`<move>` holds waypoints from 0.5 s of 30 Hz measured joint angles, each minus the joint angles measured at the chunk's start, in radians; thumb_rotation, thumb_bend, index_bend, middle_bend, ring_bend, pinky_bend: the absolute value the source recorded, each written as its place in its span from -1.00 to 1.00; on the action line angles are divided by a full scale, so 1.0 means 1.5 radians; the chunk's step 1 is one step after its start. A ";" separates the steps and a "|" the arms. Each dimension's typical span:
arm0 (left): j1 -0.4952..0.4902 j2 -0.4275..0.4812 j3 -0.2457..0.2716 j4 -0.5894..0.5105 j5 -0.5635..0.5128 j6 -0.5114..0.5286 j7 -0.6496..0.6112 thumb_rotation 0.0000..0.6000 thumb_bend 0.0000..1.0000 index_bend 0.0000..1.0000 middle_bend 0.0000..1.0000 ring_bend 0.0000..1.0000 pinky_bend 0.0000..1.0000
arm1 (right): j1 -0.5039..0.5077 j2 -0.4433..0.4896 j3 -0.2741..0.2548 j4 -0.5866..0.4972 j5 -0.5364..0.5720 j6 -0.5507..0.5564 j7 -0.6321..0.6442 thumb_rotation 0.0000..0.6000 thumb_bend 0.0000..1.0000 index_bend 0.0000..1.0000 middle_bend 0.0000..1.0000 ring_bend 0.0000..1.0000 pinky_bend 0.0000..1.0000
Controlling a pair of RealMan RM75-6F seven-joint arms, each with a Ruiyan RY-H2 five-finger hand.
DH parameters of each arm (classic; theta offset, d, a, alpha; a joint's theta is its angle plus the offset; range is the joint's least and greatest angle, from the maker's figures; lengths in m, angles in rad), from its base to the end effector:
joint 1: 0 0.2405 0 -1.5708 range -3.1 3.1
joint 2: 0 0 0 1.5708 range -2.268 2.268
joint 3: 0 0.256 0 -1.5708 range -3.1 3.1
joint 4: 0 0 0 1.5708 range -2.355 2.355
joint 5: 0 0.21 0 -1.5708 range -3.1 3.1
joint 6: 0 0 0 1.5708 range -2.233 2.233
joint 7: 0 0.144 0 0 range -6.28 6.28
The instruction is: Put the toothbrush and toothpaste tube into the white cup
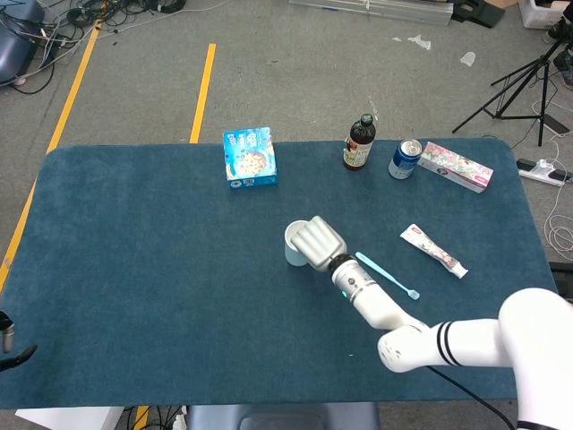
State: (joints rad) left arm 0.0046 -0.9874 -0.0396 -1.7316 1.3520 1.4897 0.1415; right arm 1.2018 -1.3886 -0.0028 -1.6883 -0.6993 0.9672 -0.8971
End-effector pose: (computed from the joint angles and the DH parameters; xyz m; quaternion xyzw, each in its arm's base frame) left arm -0.3305 0.1473 0.1969 -0.5617 -0.4012 -0.2847 0.6652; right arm -0.0599 -0.3641 0.0014 0.8626 -0.1394 0.2167 0.4353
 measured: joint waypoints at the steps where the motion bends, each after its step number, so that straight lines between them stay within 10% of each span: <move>1: 0.000 -0.001 0.000 0.000 -0.001 -0.001 0.002 1.00 -1.00 0.65 0.07 -0.13 -0.23 | -0.003 0.008 -0.005 -0.010 -0.007 0.005 -0.004 1.00 -0.36 0.29 1.00 1.00 1.00; 15: -0.004 -0.008 -0.001 0.003 -0.011 -0.007 0.018 1.00 -1.00 0.65 0.07 -0.13 -0.23 | -0.078 0.113 -0.109 -0.148 -0.164 0.074 -0.066 1.00 -0.36 0.29 1.00 1.00 1.00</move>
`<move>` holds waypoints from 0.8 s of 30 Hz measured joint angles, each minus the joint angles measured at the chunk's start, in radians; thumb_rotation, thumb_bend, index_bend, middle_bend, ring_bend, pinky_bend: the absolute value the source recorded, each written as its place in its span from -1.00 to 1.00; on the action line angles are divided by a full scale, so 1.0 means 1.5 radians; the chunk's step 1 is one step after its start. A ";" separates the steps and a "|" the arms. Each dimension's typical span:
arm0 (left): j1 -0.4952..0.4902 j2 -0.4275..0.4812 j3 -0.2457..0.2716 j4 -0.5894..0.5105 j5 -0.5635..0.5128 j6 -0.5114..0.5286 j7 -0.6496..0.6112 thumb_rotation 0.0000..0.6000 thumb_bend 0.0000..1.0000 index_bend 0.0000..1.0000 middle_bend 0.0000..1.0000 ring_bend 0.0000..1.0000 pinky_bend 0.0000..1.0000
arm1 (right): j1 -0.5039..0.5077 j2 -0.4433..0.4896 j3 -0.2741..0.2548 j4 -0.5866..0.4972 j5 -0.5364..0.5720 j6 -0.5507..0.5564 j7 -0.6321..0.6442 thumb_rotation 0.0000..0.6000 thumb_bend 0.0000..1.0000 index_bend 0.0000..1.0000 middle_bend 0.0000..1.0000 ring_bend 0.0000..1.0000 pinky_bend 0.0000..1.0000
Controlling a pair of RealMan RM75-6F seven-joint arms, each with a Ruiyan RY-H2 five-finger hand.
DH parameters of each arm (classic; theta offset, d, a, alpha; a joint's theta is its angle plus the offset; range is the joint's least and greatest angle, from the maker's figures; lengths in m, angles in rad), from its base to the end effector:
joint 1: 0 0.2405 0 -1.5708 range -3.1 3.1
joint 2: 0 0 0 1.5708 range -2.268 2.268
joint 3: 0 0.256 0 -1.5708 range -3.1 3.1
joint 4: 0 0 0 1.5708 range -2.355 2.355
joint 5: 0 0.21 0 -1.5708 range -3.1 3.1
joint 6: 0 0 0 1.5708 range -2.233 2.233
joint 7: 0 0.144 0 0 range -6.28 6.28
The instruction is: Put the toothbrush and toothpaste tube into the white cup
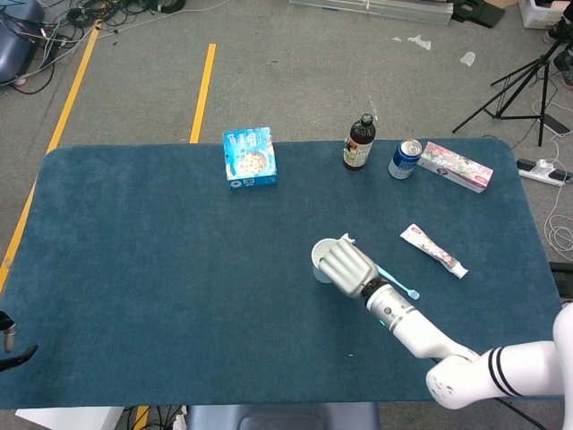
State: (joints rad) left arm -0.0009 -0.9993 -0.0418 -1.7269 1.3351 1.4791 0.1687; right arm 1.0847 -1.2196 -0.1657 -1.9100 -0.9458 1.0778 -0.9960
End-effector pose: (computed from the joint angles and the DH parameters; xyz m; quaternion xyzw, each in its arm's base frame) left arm -0.3326 0.1490 0.1933 -0.5634 -0.4007 -0.2741 0.6686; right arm -0.1028 -0.3104 0.0391 0.8846 -0.0491 0.1775 0.4285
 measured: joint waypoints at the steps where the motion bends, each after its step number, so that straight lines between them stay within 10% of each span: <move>1: 0.000 -0.001 0.000 0.000 0.000 0.000 0.001 1.00 -1.00 0.65 0.07 -0.13 -0.23 | -0.006 0.003 -0.006 -0.004 -0.012 0.002 -0.001 1.00 -0.36 0.29 1.00 1.00 1.00; 24: -0.002 -0.003 0.002 0.000 -0.003 -0.006 0.006 1.00 -1.00 0.65 0.07 -0.13 -0.23 | -0.172 0.005 -0.097 0.039 -0.284 0.037 -0.022 1.00 -0.36 0.29 1.00 1.00 1.00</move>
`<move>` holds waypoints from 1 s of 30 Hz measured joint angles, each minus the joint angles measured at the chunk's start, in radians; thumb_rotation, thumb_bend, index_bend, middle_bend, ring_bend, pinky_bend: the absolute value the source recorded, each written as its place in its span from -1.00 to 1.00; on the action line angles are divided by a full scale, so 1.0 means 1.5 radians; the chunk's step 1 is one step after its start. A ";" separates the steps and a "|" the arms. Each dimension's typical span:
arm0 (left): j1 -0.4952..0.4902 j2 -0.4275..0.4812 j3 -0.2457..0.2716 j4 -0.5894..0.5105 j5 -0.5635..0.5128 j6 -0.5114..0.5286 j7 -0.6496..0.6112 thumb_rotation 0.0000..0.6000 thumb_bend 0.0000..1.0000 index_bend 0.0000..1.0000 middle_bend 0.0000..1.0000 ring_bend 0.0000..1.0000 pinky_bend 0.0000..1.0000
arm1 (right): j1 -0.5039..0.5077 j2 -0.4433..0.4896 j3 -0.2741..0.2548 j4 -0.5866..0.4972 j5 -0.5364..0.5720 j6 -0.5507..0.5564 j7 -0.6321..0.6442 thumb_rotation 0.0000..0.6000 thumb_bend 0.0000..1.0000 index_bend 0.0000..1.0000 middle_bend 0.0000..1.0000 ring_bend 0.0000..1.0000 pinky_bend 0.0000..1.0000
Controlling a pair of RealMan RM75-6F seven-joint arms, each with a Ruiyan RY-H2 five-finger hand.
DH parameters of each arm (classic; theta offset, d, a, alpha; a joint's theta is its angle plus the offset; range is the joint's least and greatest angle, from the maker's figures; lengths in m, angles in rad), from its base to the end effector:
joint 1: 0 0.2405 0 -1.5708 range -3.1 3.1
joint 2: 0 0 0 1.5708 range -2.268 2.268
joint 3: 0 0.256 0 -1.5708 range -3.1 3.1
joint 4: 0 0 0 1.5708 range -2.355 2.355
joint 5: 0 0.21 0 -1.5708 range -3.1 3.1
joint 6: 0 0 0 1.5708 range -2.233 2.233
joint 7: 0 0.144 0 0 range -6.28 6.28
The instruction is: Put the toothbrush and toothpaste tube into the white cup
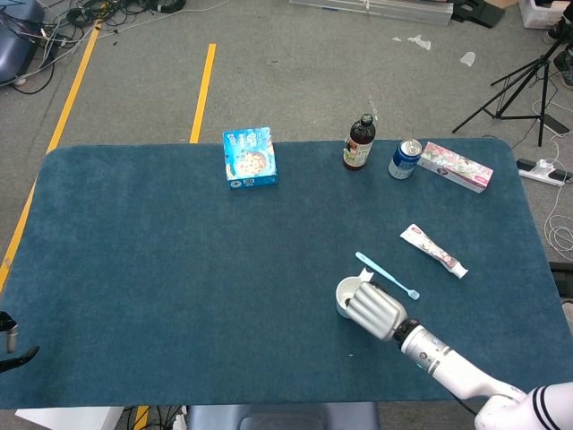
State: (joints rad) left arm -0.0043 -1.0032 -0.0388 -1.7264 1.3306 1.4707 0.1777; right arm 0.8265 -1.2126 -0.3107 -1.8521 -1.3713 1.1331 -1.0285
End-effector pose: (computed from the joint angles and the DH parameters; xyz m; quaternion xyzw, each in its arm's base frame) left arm -0.3333 0.1493 0.1909 -0.5661 -0.4026 -0.2691 0.6671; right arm -0.1709 -0.2444 0.0374 0.9056 0.0329 0.1605 0.3912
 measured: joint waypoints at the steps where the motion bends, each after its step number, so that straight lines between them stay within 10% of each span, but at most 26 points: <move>1: 0.000 0.000 0.000 0.000 0.000 -0.001 0.000 1.00 -1.00 0.65 0.07 -0.13 -0.23 | -0.006 -0.001 -0.001 0.003 -0.007 0.000 0.000 1.00 -0.36 0.29 1.00 1.00 1.00; 12: -0.001 -0.001 0.001 0.000 -0.001 -0.003 0.002 1.00 -1.00 0.65 0.07 -0.13 -0.23 | -0.055 -0.003 0.011 0.029 -0.052 -0.016 0.002 1.00 -0.40 0.26 1.00 1.00 1.00; 22: -0.002 -0.001 0.001 0.000 -0.001 -0.004 0.002 1.00 -1.00 0.65 0.07 -0.13 -0.23 | -0.075 0.015 0.035 0.015 -0.064 -0.035 0.005 1.00 -0.84 -0.45 1.00 1.00 1.00; 30: -0.003 -0.002 0.003 0.000 -0.002 -0.007 0.007 1.00 -1.00 0.65 0.07 -0.13 -0.23 | -0.097 0.040 0.041 -0.010 -0.106 -0.025 0.019 1.00 -0.93 -0.62 1.00 1.00 1.00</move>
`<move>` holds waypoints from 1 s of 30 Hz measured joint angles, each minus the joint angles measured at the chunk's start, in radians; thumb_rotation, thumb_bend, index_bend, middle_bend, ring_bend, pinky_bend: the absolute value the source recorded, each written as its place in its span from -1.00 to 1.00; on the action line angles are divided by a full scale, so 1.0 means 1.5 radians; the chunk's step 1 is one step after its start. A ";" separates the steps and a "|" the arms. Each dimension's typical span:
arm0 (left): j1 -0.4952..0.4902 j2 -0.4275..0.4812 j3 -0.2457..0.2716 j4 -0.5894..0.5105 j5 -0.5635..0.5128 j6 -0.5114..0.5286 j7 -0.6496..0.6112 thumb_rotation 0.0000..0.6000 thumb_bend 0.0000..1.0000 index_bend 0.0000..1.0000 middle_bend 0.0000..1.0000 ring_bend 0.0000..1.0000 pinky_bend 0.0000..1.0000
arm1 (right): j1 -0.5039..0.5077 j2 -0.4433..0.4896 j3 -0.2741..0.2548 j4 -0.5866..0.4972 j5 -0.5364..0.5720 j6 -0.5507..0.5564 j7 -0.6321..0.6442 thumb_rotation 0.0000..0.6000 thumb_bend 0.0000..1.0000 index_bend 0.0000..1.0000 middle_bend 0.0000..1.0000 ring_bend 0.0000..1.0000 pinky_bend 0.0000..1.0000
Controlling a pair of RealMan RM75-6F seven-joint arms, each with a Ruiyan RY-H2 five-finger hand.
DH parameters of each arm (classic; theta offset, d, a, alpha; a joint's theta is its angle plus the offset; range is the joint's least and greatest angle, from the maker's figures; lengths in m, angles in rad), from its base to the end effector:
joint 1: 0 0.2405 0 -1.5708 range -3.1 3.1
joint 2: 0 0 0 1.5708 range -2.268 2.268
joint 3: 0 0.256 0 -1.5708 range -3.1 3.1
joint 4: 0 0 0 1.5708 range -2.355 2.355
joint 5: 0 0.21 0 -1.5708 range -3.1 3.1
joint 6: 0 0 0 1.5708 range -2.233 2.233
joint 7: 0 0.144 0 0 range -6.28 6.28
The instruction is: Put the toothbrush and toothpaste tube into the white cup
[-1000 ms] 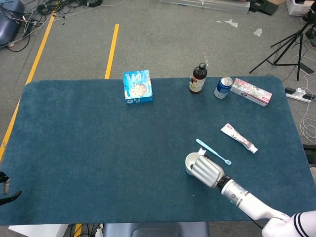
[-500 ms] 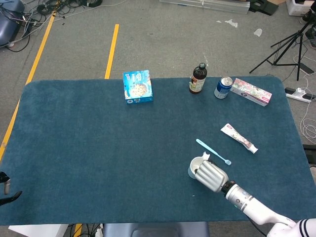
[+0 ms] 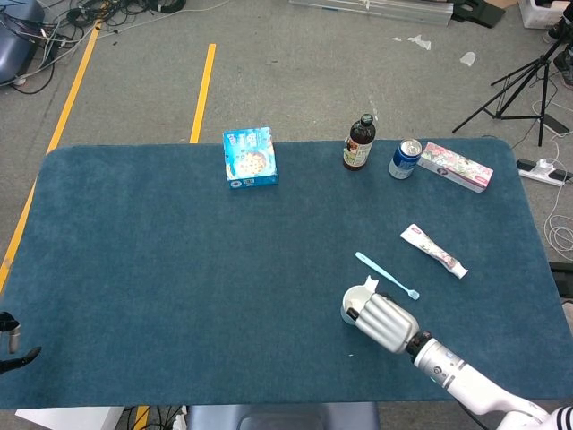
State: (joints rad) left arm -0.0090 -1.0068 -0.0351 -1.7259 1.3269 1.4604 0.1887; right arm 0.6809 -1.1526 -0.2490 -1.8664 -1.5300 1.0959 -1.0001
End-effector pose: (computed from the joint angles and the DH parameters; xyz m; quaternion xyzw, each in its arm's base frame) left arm -0.3339 0.1498 0.1881 -0.5702 -0.4041 -0.2633 0.6650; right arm -0.1825 -0.2233 0.0500 0.9042 0.0285 0.1738 0.3891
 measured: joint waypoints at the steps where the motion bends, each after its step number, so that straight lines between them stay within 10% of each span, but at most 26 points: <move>1: 0.000 0.000 0.000 0.000 0.000 0.000 0.000 1.00 -1.00 0.65 0.07 -0.13 -0.23 | -0.003 0.004 0.000 -0.004 -0.008 0.004 0.004 1.00 -0.94 -0.63 1.00 1.00 1.00; 13: -0.002 -0.002 0.003 -0.002 -0.001 -0.005 0.006 1.00 -1.00 0.65 0.07 -0.13 -0.23 | -0.064 0.099 -0.001 -0.045 -0.143 0.114 0.136 1.00 -0.86 -0.63 1.00 1.00 1.00; 30: -0.005 -0.006 0.003 0.000 -0.001 -0.008 0.008 1.00 -1.00 0.65 0.07 -0.13 -0.23 | -0.092 0.133 0.075 0.053 -0.062 0.076 0.401 1.00 0.25 -0.59 1.00 1.00 1.00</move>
State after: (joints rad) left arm -0.0161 -1.0155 -0.0301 -1.7260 1.3261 1.4486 0.2014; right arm 0.5436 -0.9532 -0.1370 -1.7868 -1.6235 1.2092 -0.3991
